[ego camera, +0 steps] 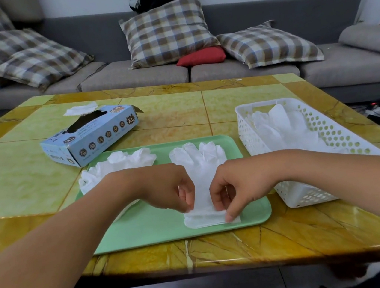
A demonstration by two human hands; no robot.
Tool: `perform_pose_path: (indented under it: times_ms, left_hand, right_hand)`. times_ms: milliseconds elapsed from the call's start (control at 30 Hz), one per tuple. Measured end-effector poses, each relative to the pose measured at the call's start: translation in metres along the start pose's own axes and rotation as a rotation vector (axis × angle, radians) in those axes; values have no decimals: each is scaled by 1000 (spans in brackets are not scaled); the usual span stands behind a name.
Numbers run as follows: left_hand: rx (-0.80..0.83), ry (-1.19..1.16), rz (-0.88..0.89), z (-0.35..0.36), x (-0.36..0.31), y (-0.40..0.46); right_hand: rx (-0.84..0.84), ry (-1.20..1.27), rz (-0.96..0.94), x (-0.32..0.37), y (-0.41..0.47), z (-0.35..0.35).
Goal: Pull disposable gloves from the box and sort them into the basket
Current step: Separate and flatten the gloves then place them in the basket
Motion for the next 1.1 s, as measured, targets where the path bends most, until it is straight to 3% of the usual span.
perform_pose_path:
  times_ms: [200, 333, 400, 500, 600, 700, 867, 1000, 1100]
  left_hand:
    - [66, 19, 2, 8, -7, 2]
    - [24, -12, -37, -1, -9, -5]
    - [-24, -79, -31, -10, -10, -15]
    - [-241, -223, 95, -27, -15, -29]
    - [-542, -652, 308, -44, -23, -41]
    - [-636, -1095, 394, -51, -35, -43]
    - [-784, -1313, 356, -56, -43, -45]
    - [-855, -1230, 336, -64, -56, -52]
    - [-853, -1164, 363, -79, -79, -55]
  right_hand:
    - [-9, -188, 76, 3, 3, 9]
    - [-23, -274, 59, 7, 7, 10]
    - [-59, -89, 18, 7, -1, -5]
    - [-212, 479, -144, 6, -22, -39]
    - [-302, 1017, -379, 6, -38, -64]
    - [-375, 1287, -514, 13, -48, -76]
    - [-316, 1228, -510, 27, -52, -60]
    - [-652, 1253, -373, 18, -58, -54]
    - [-791, 1171, -332, 16, -84, -63]
Point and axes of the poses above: each hand's wrist, its own y-axis towards the middle knuckle, its own z-axis out of the palm, x = y × z, the point moved 4 cm from there along y, towards the middle knuckle, and after that the axes turned 11 degrees about x, right-handed, at the moved point
